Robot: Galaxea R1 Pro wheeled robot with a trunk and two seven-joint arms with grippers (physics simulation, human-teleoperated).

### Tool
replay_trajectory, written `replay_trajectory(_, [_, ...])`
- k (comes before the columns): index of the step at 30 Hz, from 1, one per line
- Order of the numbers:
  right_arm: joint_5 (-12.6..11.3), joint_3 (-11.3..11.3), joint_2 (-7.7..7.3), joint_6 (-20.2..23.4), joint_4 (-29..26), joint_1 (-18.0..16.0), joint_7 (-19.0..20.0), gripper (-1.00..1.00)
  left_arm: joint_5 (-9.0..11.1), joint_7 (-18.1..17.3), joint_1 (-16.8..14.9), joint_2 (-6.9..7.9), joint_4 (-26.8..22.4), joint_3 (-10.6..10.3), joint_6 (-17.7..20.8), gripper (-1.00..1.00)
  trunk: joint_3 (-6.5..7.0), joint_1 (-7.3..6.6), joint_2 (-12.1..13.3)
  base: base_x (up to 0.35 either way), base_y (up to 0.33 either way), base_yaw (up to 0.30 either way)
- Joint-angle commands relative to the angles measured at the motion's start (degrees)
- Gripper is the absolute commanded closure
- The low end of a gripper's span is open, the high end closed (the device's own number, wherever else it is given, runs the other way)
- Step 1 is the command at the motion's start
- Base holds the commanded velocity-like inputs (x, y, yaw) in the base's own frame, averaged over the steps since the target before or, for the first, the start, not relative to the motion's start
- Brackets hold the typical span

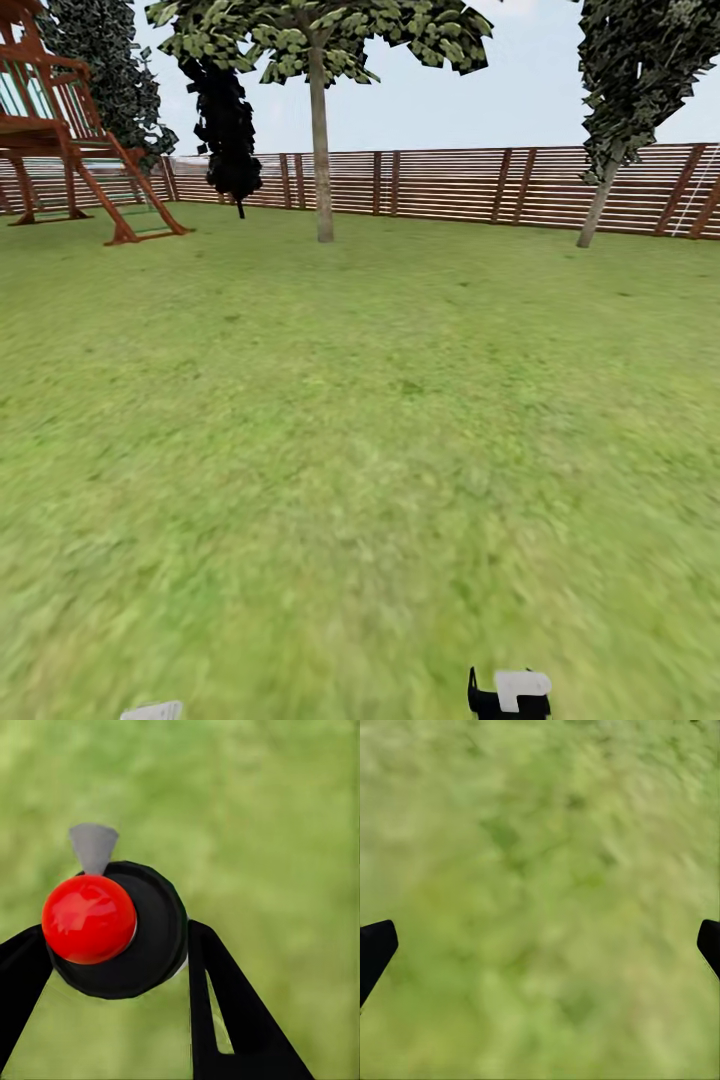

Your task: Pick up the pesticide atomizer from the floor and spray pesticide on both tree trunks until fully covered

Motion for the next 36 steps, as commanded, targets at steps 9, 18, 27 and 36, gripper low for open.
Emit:
replay_trajectory(9, [0.01, 0.03, 0.01, 0.0, 0.0, 0.0, 0.0, -1.0, -0.02, 0.0, 0.0, 0.0, 0.03, 0.01, 0.0, 1.0, 0.0, 0.0, 0.0, 0.339, 0.0, 0.0])
replay_trajectory(18, [0.02, 0.02, 0.01, 0.0, 0.0, 0.0, 0.0, -1.0, -0.05, 0.0, 0.0, 0.0, 0.04, 0.01, 0.0, 1.0, 0.0, 0.0, 0.0, 0.339, 0.0, 0.0])
replay_trajectory(27, [0.01, 0.01, 0.03, 0.0, 0.0, 0.0, 0.0, -1.0, -0.05, 0.0, 0.0, 0.0, 0.06, 0.01, 0.0, 1.0, 0.0, 0.0, 0.0, 0.339, 0.0, 0.0])
replay_trajectory(36, [-0.01, 0.02, 0.03, 0.0, 0.0, 0.0, 0.0, -1.0, -0.05, 0.0, 0.0, 0.0, 0.07, 0.01, 0.0, 1.0, 0.0, 0.0, 0.0, 0.339, 0.0, 0.0])
